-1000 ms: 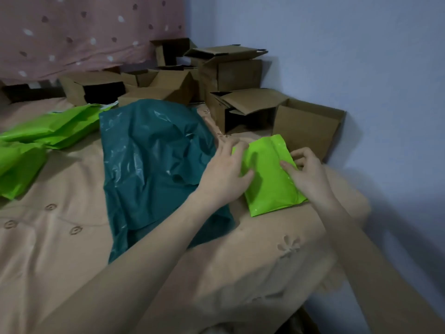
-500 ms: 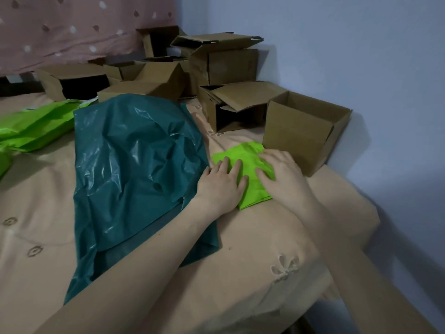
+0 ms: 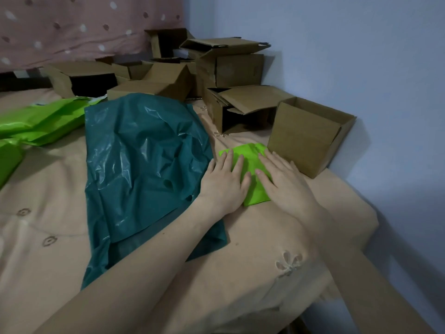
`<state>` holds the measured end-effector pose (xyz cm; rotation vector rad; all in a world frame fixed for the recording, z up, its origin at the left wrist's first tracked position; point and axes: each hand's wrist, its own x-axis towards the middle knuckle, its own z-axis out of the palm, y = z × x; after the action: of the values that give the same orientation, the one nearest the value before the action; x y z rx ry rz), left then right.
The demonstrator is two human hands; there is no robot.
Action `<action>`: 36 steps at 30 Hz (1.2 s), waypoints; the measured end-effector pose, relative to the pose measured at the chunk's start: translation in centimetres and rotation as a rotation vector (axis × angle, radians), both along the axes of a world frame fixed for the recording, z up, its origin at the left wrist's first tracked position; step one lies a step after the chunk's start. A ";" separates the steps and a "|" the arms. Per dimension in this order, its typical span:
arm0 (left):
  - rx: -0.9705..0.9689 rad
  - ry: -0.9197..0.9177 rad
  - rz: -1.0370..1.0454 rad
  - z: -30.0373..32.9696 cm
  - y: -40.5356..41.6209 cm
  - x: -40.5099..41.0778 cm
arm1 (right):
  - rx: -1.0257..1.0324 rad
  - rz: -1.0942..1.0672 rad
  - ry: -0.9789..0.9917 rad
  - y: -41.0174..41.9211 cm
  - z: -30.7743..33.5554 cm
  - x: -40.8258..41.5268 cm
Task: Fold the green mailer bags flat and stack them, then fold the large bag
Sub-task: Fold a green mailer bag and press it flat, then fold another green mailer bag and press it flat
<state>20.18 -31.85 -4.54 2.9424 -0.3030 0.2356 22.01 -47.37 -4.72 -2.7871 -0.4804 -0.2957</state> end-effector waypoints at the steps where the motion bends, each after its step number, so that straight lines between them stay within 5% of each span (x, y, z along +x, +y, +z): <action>1: -0.009 -0.017 0.002 0.4 0.3 -0.3 | 0.003 0.006 0.001 0.2 0.5 -0.4; 15: 0.006 -0.168 0.102 4.4 9.3 -6.8 | 0.115 0.125 -0.081 7.1 6.0 -5.5; 36: -0.072 -0.282 0.512 4.0 32.3 -17.4 | 0.264 0.487 -0.037 29.9 6.4 -11.0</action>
<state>2.79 0.42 -0.52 2.8556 0.4248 0.7113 11.03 -17.50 1.64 -2.3226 -1.0213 -0.2744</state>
